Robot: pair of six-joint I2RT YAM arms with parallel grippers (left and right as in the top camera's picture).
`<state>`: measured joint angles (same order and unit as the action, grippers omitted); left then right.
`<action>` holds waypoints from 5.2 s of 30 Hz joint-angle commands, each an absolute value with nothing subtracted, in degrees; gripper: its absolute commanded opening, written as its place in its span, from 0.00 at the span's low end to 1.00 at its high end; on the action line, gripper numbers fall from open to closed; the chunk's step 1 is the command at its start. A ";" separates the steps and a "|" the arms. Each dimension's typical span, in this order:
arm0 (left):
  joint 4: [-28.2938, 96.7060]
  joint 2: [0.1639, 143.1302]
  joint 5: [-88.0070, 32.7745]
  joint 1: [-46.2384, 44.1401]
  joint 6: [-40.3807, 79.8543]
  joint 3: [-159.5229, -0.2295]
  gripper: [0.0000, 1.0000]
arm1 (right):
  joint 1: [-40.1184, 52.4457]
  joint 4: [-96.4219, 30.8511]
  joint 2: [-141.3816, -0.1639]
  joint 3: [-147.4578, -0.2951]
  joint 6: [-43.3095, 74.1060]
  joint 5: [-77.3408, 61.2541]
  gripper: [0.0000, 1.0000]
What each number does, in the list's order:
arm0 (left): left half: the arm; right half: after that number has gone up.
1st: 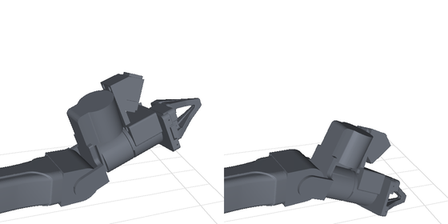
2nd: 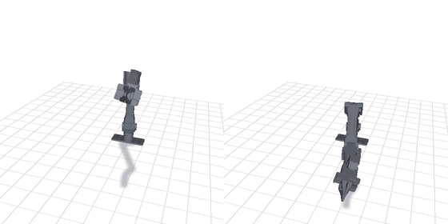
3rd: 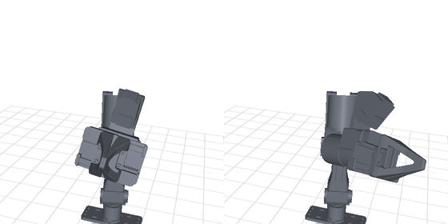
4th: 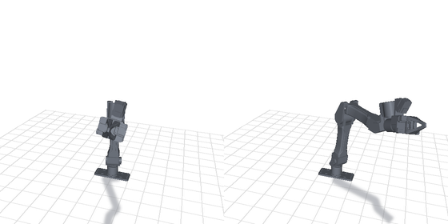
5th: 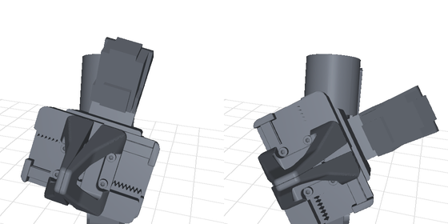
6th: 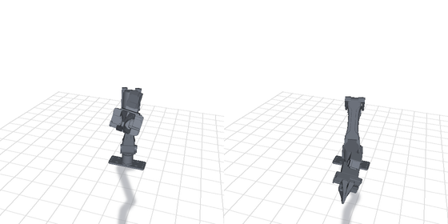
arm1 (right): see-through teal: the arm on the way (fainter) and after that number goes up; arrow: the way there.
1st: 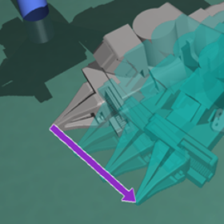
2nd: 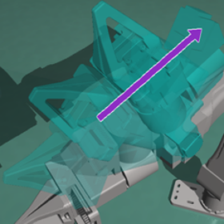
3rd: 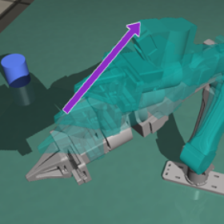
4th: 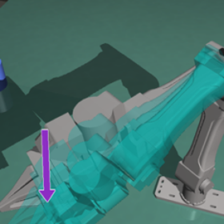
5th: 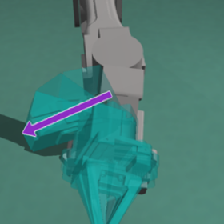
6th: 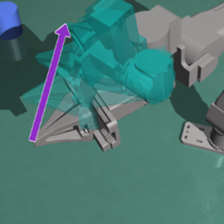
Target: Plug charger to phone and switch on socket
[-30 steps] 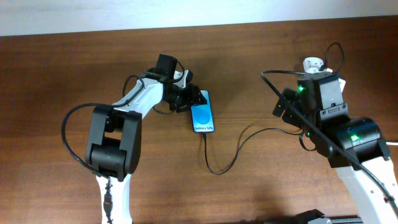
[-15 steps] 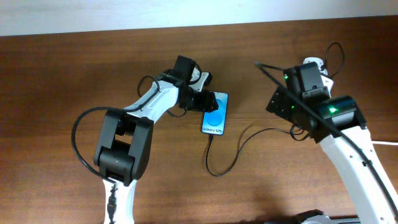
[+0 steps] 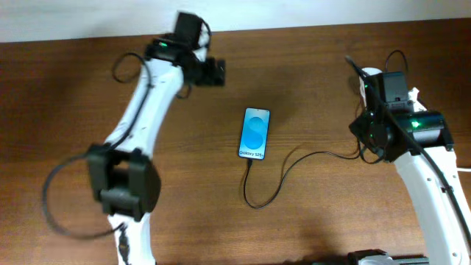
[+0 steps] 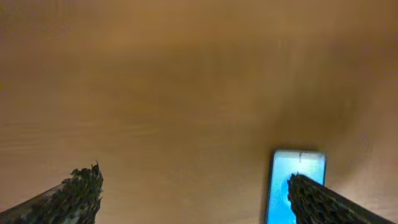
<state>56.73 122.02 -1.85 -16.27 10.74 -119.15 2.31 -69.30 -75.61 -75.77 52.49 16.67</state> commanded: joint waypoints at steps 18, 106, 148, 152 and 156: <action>51.18 61.10 15.44 -10.96 -4.10 -112.62 1.00 | -26.22 -67.20 -83.79 -76.09 35.46 2.52 0.04; 47.13 4.86 12.91 -3.97 -4.82 -13.06 0.99 | -23.83 -54.68 -125.80 -107.53 35.44 -6.92 0.04; 48.73 4.86 12.91 -3.97 -4.82 -13.06 0.99 | -19.05 -51.22 -137.05 -105.10 34.52 -8.43 0.04; 48.73 4.86 12.91 -3.97 -4.82 -13.06 0.99 | -20.43 -56.16 -135.31 -106.76 34.35 -8.14 0.04; 48.73 4.86 12.91 -3.97 -4.82 -13.06 0.99 | -24.03 -65.17 -125.23 -111.11 34.35 -0.43 0.04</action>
<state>48.64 5.10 12.49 -3.75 -4.12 -13.17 -21.56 -62.08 -131.44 -108.92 34.63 -6.35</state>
